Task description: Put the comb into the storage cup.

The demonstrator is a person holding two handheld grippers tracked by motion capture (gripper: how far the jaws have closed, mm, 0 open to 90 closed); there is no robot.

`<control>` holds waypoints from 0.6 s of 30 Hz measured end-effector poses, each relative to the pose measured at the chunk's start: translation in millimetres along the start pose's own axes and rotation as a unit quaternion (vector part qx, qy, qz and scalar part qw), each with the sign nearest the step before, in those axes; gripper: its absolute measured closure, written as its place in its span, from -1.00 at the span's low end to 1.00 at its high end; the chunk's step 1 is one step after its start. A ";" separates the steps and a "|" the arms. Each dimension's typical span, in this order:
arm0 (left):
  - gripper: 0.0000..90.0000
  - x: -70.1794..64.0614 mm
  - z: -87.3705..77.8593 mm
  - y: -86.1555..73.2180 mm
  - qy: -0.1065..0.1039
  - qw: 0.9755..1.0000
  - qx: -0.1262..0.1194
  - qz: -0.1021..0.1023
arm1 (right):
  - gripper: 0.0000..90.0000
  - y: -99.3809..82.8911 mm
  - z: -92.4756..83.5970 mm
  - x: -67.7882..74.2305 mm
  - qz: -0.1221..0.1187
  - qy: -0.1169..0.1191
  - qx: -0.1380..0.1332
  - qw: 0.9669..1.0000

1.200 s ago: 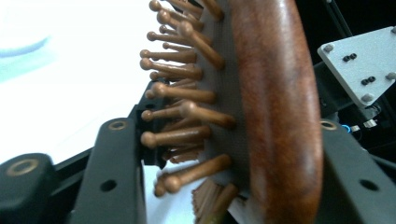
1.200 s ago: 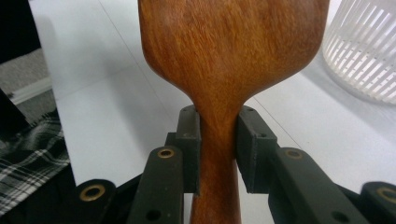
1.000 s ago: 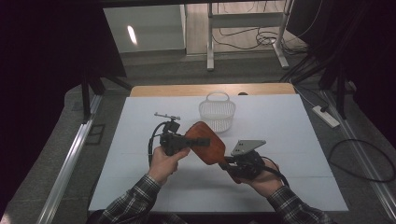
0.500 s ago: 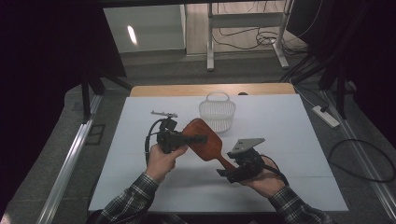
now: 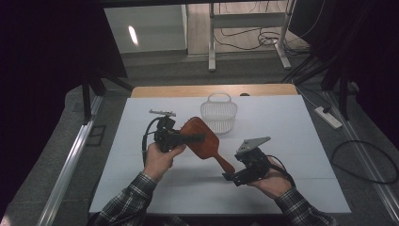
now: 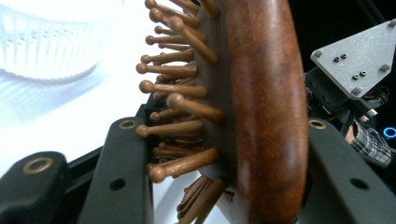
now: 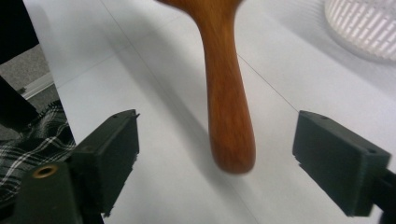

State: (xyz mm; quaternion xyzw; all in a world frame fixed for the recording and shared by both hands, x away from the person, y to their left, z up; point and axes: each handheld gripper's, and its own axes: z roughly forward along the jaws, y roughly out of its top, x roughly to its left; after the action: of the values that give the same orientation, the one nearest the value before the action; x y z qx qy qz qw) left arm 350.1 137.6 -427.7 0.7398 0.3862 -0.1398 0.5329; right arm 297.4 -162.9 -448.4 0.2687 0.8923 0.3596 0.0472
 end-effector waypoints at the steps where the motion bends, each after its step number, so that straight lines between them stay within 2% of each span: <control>1: 0.25 0.3 -1.1 0.7 0.001 1.000 -0.001 0.002 | -0.71 -0.8 -0.8 -0.5 0.001 -0.001 0.001 1.000; 9: 0.24 1.4 -9.7 5.9 0.015 1.000 -0.006 0.009 | -1.00 -8.4 -6.8 -5.0 -0.003 -0.020 -0.009 1.000; 15: 0.24 4.2 -13.3 8.7 0.019 1.000 -0.009 0.008 | -1.00 -16.3 -10.7 -7.3 -0.010 -0.033 -0.001 0.999; 18: 0.24 4.8 -15.2 10.5 0.024 1.000 -0.011 0.008 | -1.00 -20.3 -14.0 -9.3 -0.001 -0.032 -0.001 0.999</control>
State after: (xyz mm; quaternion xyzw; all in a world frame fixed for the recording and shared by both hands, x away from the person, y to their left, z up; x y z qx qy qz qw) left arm 357.7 151.8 -417.6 0.7402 0.3947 -0.1136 0.5324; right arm 292.4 -188.5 -452.6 0.2789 0.8902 0.3519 0.0765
